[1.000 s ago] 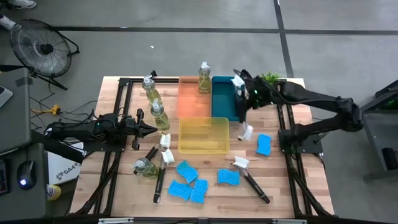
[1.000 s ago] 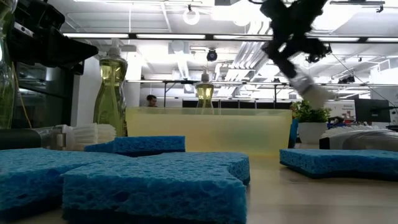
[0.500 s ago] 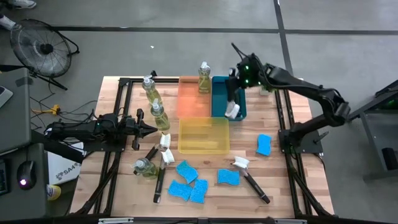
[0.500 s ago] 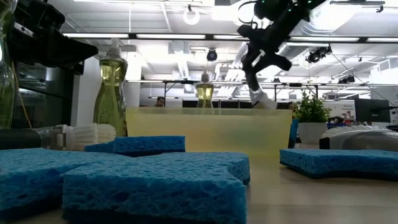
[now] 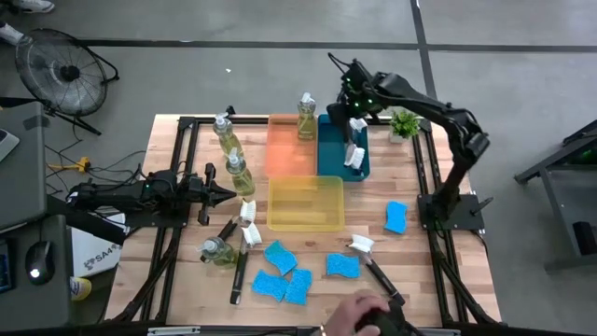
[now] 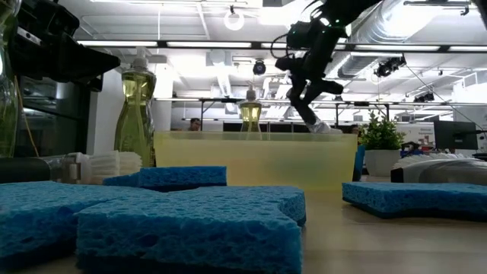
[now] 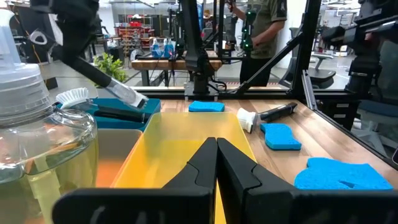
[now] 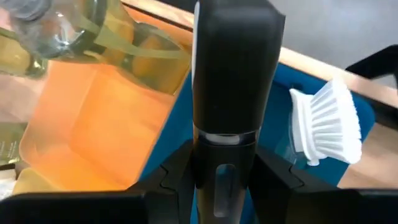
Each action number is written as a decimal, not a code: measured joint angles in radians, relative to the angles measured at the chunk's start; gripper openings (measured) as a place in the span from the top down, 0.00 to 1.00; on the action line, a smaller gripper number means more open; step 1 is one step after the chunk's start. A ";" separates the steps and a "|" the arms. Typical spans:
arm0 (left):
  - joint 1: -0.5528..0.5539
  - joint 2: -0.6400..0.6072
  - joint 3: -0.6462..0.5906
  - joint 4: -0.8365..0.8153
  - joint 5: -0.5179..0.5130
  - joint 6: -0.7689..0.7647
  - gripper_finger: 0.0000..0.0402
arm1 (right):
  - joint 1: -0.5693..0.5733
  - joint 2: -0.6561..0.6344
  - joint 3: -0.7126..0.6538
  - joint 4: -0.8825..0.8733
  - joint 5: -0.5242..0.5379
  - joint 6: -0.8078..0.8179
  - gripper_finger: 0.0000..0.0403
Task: Pick & Place Kitchen Sink Supplies
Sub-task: Put the dish brush into the blue bin
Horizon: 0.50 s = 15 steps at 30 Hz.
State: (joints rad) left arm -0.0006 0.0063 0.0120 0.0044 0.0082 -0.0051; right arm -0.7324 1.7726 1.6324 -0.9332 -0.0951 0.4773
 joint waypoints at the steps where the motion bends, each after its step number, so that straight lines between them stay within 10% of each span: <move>1: 0.000 0.000 0.000 0.000 0.000 0.000 1.00 | -0.003 0.018 0.023 -0.022 -0.011 0.009 0.72; 15: 0.000 0.000 0.000 0.000 0.000 0.000 1.00 | -0.049 0.094 0.085 -0.187 -0.165 0.066 0.72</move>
State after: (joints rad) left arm -0.0003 0.0064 0.0120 0.0048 0.0078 -0.0051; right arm -0.7811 1.8668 1.7172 -1.1203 -0.2603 0.5438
